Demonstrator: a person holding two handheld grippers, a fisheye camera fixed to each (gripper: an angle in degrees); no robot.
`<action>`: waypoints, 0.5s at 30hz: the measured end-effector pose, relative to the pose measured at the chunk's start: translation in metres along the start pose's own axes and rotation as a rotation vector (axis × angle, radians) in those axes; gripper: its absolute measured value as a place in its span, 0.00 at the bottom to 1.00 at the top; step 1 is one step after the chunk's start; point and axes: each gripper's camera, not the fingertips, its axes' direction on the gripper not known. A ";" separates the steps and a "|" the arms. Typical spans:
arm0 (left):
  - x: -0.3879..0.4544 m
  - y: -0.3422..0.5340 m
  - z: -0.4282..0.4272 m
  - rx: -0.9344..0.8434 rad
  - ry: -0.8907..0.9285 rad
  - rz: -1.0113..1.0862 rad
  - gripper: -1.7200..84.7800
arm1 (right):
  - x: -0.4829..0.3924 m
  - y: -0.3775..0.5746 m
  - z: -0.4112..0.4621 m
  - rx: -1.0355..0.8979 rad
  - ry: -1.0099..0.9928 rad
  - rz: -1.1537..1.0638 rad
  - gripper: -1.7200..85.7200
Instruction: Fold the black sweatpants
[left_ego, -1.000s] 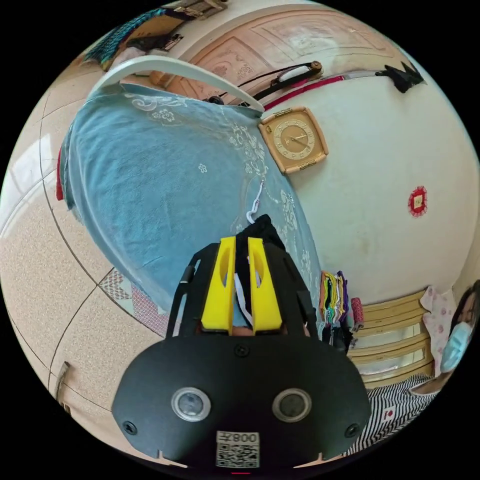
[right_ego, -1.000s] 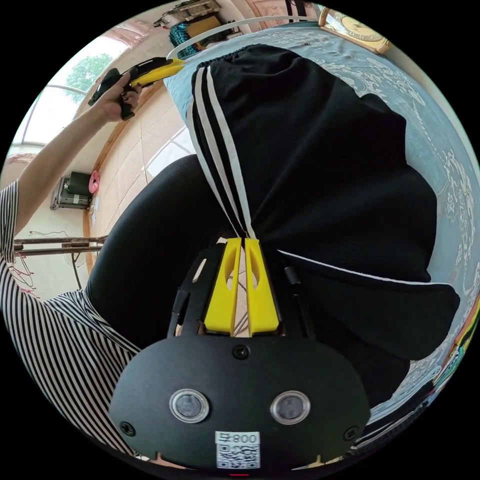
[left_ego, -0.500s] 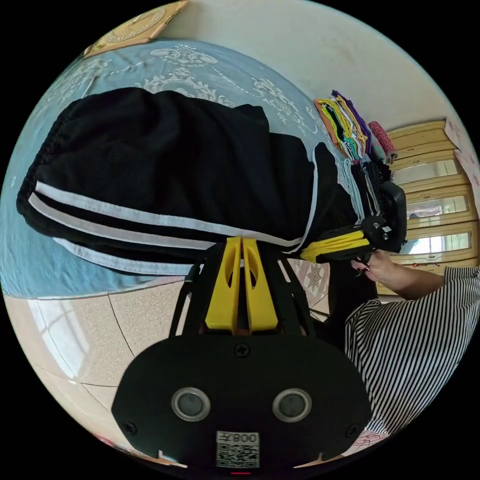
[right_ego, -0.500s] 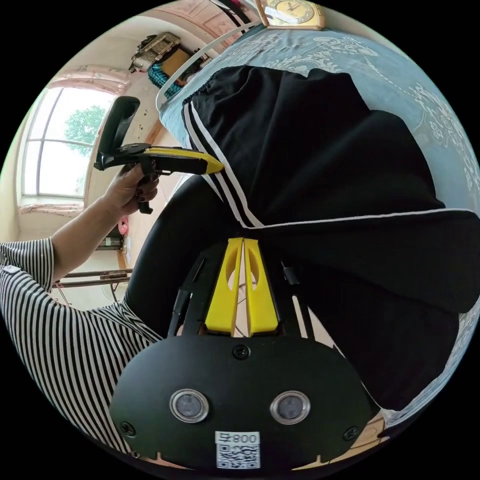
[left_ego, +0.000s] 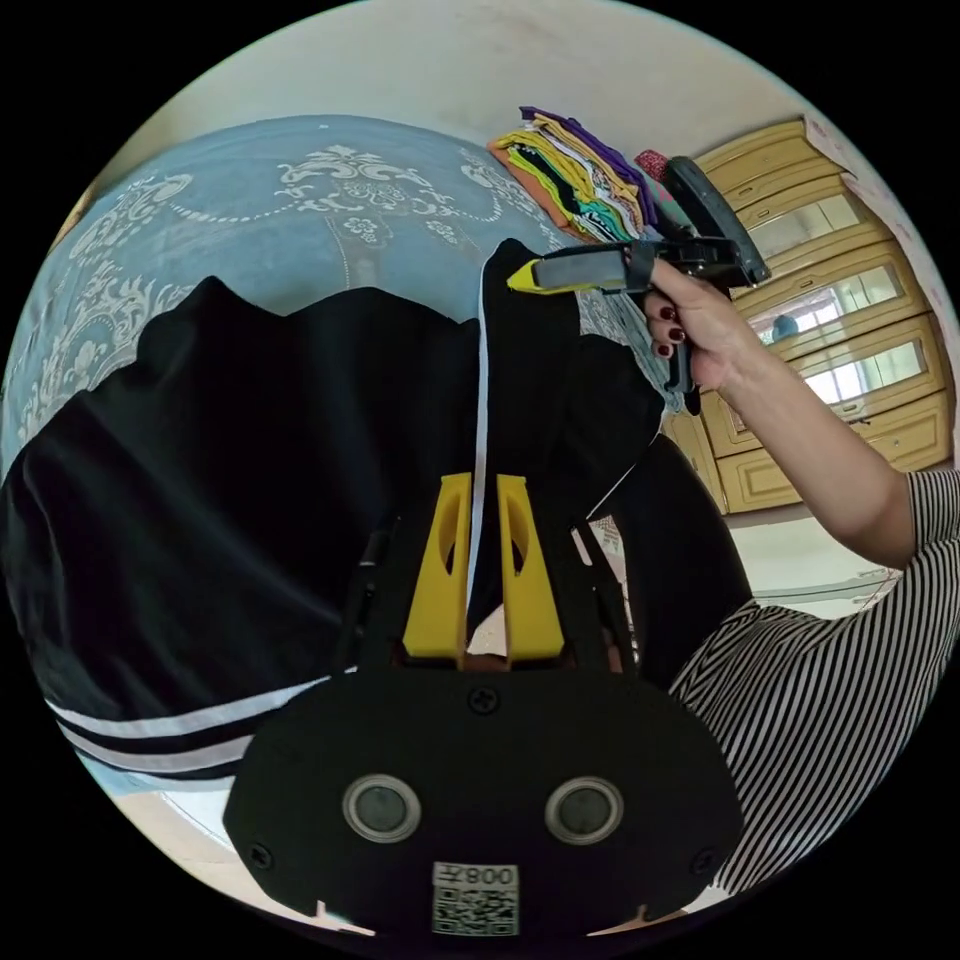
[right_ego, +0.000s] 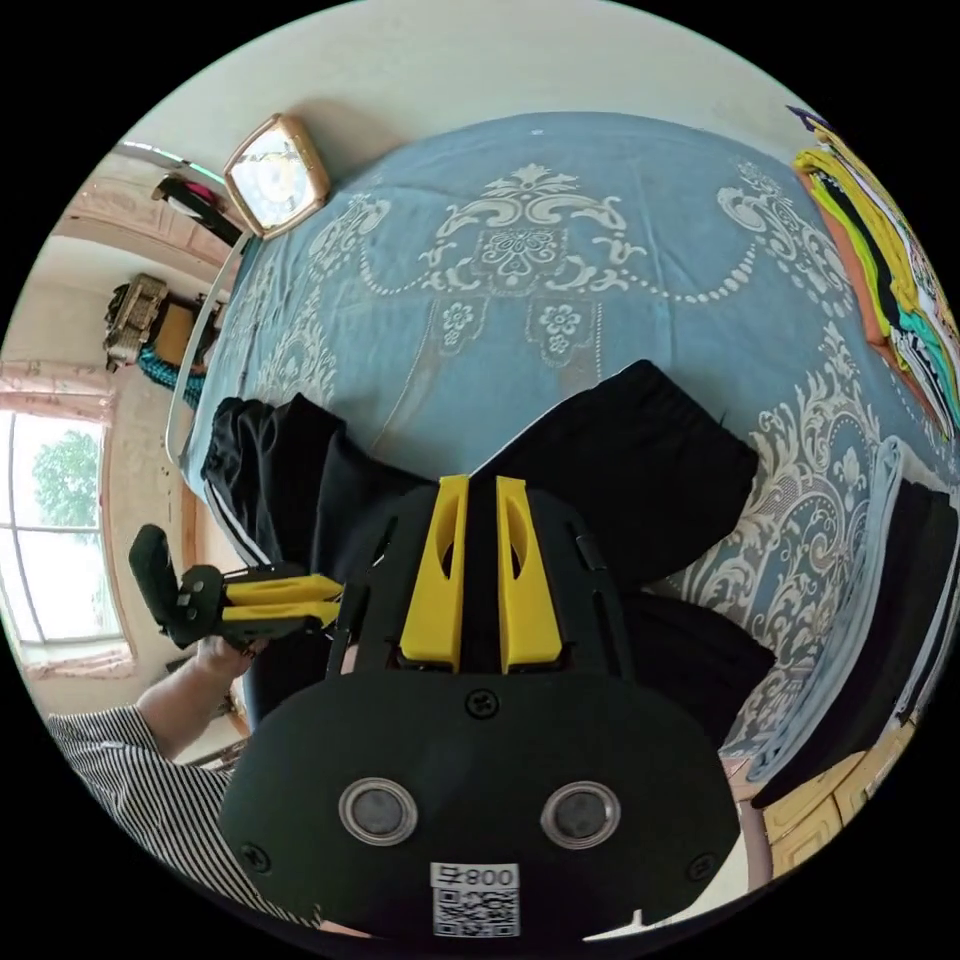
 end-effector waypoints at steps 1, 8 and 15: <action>0.009 -0.013 0.002 -0.011 -0.012 0.003 0.08 | 0.006 -0.004 0.000 -0.001 0.015 0.011 0.09; 0.057 -0.068 0.003 -0.051 -0.047 0.019 0.08 | 0.092 -0.025 -0.013 0.058 0.092 0.182 0.09; 0.107 -0.117 -0.006 -0.068 -0.065 0.032 0.07 | 0.161 -0.039 0.005 -0.014 0.149 0.251 0.09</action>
